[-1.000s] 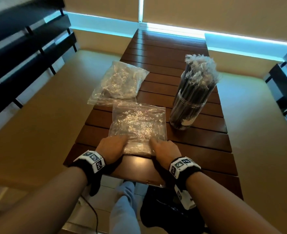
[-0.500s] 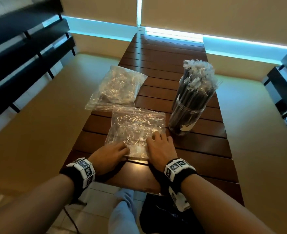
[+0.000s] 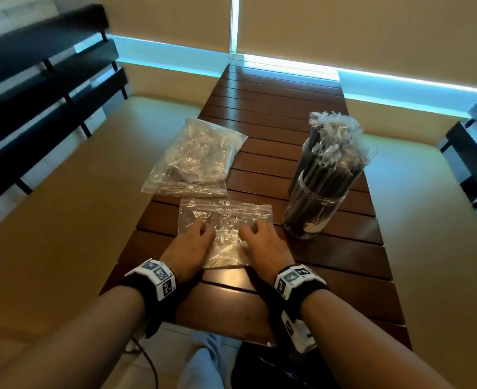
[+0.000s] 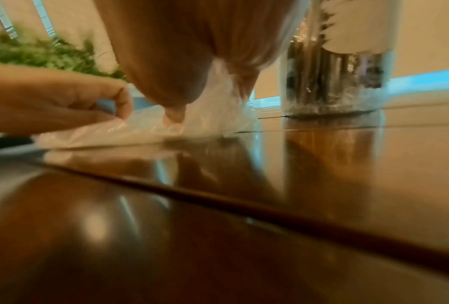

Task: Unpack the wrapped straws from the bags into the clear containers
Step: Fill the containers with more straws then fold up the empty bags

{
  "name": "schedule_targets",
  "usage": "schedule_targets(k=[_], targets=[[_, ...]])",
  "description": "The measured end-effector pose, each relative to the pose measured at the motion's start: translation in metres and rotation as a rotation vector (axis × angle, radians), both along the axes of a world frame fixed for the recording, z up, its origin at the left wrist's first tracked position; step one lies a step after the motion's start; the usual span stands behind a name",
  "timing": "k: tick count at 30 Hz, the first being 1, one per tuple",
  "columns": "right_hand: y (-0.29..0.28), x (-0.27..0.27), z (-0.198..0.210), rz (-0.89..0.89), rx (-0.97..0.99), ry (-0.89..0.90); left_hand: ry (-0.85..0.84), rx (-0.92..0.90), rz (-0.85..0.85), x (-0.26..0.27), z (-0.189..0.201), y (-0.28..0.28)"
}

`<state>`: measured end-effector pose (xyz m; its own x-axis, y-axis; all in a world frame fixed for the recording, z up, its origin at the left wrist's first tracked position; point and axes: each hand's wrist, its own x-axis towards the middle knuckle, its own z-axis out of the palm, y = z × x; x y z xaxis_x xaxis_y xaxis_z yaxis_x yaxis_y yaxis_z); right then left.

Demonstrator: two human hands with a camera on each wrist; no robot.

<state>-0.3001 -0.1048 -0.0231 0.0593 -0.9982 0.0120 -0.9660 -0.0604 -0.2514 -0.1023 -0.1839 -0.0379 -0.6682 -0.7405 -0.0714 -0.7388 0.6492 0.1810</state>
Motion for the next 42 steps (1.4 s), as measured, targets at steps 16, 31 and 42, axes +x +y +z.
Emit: schedule_targets(k=[16,31,42], targets=[[-0.019,-0.018,0.014,0.1,0.278,-0.012,-0.031,0.188,-0.066,-0.001,0.022,-0.012],[-0.006,-0.025,0.012,0.274,0.123,0.252,0.098,0.003,-0.195,0.0,0.017,-0.014],[-0.004,0.002,-0.013,0.139,-0.15,0.298,-0.129,0.099,0.576,-0.014,0.019,-0.024]])
